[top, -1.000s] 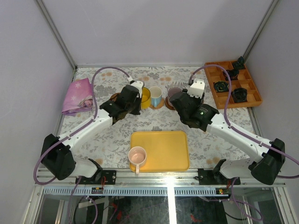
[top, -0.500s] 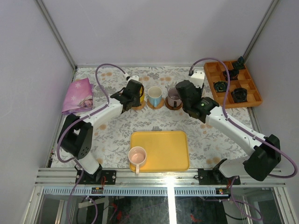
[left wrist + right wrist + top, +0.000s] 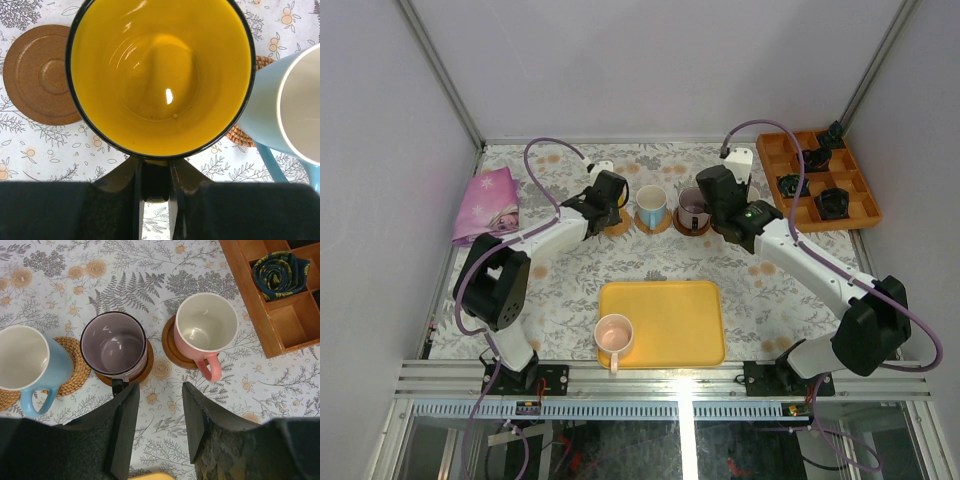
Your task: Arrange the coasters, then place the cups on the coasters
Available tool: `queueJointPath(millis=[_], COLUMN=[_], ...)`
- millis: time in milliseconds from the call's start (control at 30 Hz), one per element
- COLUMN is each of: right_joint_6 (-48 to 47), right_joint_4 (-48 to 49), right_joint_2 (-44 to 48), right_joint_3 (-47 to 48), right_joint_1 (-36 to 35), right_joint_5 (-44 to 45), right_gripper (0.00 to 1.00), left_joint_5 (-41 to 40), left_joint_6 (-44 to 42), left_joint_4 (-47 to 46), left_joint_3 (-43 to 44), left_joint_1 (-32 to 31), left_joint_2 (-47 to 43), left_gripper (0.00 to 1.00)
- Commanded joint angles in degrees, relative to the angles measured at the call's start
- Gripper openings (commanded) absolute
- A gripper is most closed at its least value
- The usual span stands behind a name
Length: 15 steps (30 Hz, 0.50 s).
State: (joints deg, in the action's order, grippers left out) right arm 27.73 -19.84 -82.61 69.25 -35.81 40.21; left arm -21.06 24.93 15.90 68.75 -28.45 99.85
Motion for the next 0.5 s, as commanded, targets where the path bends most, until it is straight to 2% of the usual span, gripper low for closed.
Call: queueJointPath(millis=[0,467], right_joint_6=[0.0,0.5], right_joint_4=[1.1,0.2], right_joint_2=[-0.3,-1.5], right_joint_3=[2.7,3.9], right_joint_1=[0.6,0.7], right_joint_5=[-1.5,-2.8], right_gripper=[0.47,0.45], left_joint_5=[-2.3,4.0], left_joint_6=[1.9,2.6], left_joint_4=[-7.7,-7.8], left_joint_3=[0.2,-5.7], left_joint_1=[0.4,0.7], left_joint_2=[-0.7,-3.3], left_gripper=[0.00,0.00])
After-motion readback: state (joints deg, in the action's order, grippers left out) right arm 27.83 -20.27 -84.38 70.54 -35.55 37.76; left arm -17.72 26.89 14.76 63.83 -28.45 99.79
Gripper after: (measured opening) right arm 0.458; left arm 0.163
